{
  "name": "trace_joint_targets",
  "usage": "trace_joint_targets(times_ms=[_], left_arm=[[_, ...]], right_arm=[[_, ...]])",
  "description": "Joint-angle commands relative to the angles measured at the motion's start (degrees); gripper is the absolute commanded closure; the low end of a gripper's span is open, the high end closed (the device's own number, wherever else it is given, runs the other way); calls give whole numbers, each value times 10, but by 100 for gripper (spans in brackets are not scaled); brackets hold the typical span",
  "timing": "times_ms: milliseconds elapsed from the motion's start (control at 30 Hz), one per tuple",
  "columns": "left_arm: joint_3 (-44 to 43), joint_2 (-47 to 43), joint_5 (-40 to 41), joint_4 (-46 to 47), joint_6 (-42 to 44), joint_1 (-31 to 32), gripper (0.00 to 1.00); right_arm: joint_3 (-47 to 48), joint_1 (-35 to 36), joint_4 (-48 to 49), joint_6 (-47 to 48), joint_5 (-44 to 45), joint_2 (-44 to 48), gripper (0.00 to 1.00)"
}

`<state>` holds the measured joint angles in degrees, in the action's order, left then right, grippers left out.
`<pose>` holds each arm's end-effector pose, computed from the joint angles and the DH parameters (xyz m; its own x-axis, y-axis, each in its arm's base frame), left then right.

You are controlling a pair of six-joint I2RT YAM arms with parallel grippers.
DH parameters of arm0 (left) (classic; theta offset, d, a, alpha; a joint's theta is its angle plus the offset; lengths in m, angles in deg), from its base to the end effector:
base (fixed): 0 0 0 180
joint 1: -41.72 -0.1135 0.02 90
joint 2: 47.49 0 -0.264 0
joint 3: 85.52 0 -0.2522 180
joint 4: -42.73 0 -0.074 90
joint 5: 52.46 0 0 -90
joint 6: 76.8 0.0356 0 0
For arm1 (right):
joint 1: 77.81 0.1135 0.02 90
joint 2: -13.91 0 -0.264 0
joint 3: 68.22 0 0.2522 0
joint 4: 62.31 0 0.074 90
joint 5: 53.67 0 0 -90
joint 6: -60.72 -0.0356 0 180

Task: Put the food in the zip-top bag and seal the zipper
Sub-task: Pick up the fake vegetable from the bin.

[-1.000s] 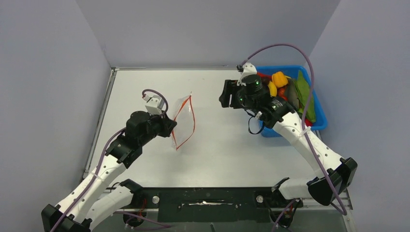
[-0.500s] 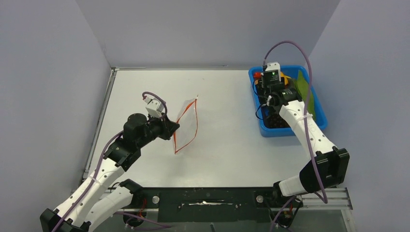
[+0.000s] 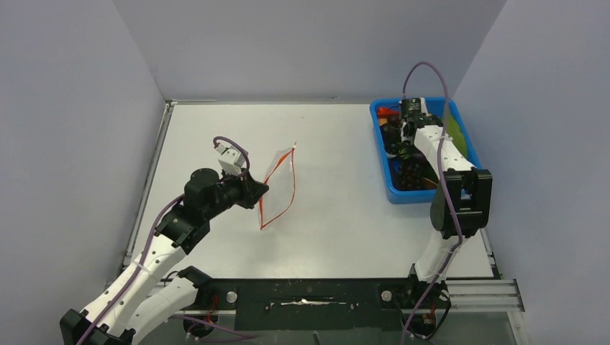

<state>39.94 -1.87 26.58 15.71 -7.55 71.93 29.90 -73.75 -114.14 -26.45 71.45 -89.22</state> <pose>0.1591 -0.1005 0.3074 -0.4814 -0.1222 -0.8679 0.5129 0.7637 -0.3920 0.3881 0.0070 0.2622 -0.8467 -0.1006 -0.5225 0.2144 0.8342 -0.5080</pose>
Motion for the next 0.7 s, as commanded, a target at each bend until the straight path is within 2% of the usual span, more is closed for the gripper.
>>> trace_joint_targets(times_ms=[0, 500, 667], left_arm=[[-7, -2, -15, 35, -2, -1, 100], [-11, -6, 0, 29, 7, 4, 100], [-12, -9, 3, 28, 8, 5, 100]], right_arm=[[63, -34, -16, 14, 91, -22, 44], [197, -72, -24, 51, 113, -136, 36], [205, -78, -11, 52, 127, -162, 35]])
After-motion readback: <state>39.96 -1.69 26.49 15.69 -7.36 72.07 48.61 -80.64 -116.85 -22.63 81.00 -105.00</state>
